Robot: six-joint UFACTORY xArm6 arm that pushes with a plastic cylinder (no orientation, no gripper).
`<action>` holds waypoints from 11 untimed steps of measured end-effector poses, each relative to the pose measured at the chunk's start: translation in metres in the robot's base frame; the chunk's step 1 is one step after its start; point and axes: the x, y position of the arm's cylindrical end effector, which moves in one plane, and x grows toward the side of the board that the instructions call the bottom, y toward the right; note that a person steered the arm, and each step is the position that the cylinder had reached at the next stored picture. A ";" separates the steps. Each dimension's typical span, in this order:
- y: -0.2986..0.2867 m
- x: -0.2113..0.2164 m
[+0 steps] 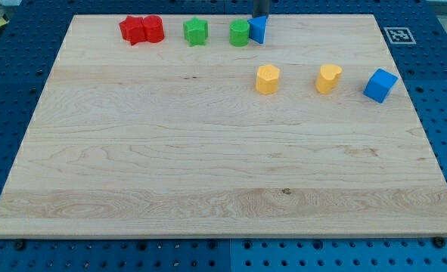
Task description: Push the blue triangle towards bottom
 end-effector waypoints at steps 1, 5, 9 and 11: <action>0.000 0.029; 0.000 0.067; 0.013 0.113; 0.023 0.119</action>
